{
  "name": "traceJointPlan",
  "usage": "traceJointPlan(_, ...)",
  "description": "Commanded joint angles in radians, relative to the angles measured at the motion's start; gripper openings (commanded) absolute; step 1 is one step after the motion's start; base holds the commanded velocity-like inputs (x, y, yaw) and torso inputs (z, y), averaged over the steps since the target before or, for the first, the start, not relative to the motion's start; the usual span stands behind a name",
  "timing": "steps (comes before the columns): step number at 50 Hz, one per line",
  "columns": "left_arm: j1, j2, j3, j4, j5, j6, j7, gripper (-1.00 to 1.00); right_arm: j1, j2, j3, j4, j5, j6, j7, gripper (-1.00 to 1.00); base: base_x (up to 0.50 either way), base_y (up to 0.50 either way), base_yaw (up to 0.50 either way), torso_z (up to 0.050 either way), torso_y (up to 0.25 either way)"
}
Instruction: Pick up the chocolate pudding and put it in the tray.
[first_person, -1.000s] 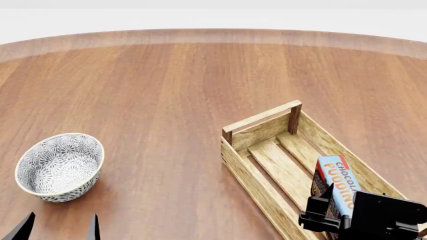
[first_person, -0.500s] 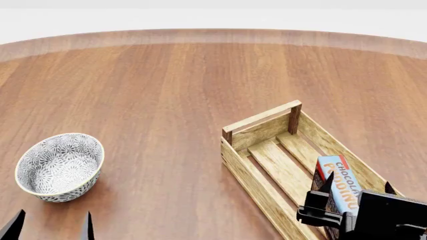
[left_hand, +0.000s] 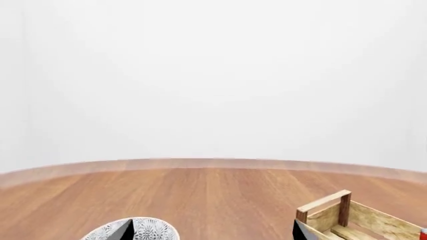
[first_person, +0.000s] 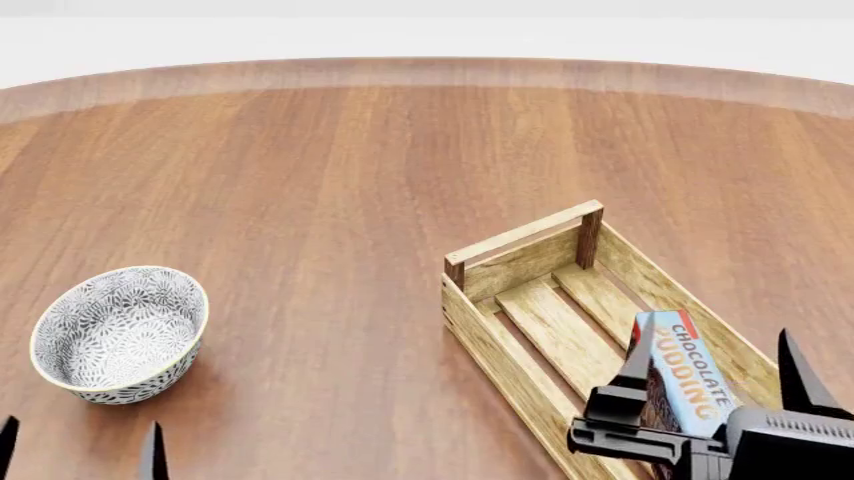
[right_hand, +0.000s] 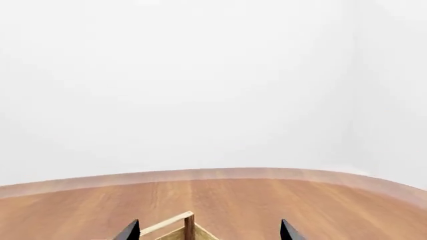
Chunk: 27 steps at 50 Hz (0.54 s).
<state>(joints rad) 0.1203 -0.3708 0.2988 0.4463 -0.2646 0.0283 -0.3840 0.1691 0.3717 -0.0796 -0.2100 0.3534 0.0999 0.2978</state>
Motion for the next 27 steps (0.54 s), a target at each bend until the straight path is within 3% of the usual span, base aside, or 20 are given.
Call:
traceJointPlan(1,0.024,-0.015,-0.002,0.050,0.006,0.002,-0.012,1.00,-0.078,0.020,0.002,-0.177,0.003,0.010,0.030,1.00,0.00,0.00,0.00,0.000,0.000)
traceJointPlan(27,0.033,-0.026,-0.006,0.072,0.000,0.012,-0.022,1.00,-0.169,0.025,0.011,-0.283,0.018,-0.046,0.034,1.00,0.00,0.00,0.00,0.000,0.000)
